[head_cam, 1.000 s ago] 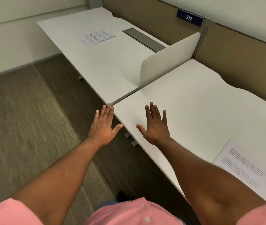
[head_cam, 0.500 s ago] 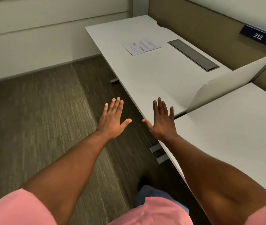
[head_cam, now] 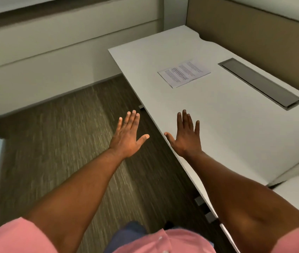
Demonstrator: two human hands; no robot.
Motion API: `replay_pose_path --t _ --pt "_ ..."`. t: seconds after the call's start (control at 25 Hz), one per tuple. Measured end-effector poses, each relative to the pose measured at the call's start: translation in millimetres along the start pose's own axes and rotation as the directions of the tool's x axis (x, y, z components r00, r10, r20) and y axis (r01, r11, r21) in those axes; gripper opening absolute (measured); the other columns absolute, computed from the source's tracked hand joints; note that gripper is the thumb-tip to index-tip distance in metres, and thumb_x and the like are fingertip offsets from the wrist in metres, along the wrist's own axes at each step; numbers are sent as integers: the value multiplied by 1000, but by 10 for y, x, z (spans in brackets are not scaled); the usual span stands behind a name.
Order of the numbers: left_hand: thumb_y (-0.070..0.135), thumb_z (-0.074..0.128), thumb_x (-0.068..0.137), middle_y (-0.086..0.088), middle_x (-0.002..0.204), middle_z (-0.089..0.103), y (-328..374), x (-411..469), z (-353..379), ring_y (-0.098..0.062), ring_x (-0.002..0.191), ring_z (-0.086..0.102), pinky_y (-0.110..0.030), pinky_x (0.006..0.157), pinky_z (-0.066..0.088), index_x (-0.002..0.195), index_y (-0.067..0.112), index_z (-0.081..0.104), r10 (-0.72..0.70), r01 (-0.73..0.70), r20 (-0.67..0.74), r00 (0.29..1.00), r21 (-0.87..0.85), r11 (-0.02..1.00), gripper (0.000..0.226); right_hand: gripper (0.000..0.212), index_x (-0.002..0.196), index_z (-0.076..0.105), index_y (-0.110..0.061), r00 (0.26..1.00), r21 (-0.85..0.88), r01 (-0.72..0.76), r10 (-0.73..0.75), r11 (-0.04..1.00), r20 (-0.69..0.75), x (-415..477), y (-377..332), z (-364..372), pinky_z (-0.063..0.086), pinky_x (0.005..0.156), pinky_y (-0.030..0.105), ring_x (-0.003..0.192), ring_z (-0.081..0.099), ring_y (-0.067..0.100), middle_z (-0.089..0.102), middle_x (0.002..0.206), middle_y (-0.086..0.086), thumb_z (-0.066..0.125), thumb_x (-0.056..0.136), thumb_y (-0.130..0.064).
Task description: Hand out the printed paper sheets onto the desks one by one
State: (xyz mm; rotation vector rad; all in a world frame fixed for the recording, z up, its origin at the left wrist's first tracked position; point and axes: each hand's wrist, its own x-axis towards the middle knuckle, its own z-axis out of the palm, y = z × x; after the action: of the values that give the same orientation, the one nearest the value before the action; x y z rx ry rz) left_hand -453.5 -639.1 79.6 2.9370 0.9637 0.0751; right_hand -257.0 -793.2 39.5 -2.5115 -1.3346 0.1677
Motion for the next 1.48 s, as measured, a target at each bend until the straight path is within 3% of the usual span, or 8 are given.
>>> replay_pose_path --t 0.28,0.52,0.84,1.08,1.28,1.36,1.48 --pt "70 24 97 -5 167 -18 -664 1860 151 -20 152 -21 -47 126 -7 159 15 -10 166 -166 30 986 -8 986 90 91 162 -13 -19 978 -26 -197 195 980 -78 1442 -33 159 -10 127 55 158 -15 23 -20 171 3 22 98 -73" --pt "70 14 97 -6 167 -19 -1177 3491 213 -21 153 -22 -47 126 -8 158 14 -14 375 -380 91 923 40 924 87 89 164 -3 -16 864 36 -472 470 881 -180 2345 -145 267 -6 128 53 160 0 25 -6 173 6 28 99 -69" --pt "74 11 90 -8 170 3 -1138 4918 424 -22 157 1 -49 126 3 161 11 6 437 -425 75 897 -130 896 95 84 163 9 -13 704 122 -676 686 727 -185 3205 59 387 -2 127 54 158 15 26 16 171 9 33 101 -63" --pt "67 31 98 -8 170 7 -961 5622 659 -23 157 1 -53 124 -1 160 13 13 411 -392 258 874 -123 912 84 76 160 22 -10 591 228 -765 797 603 -127 3795 381 530 14 124 52 148 36 28 35 164 9 39 102 -56" --pt "66 35 97 -9 169 12 -731 6124 862 -24 156 6 -50 125 3 159 13 15 347 -283 444 826 -206 937 84 66 157 29 -12 514 325 -800 856 505 -65 4211 522 512 33 107 48 130 51 34 55 147 10 48 102 -44" --pt "68 36 96 -10 168 18 -655 6230 933 -25 155 12 -49 125 8 159 12 16 371 -296 479 795 -228 928 86 64 157 29 -13 451 441 -792 891 423 -46 4349 575 483 36 106 47 128 54 34 59 143 10 51 101 -36" --pt "66 41 95 -14 162 32 -627 6265 993 -28 150 27 -46 123 20 156 9 25 411 -321 422 808 -269 908 85 65 156 31 -14 328 632 -728 945 266 -19 4517 615 484 44 105 45 121 62 32 69 127 4 57 98 -28"
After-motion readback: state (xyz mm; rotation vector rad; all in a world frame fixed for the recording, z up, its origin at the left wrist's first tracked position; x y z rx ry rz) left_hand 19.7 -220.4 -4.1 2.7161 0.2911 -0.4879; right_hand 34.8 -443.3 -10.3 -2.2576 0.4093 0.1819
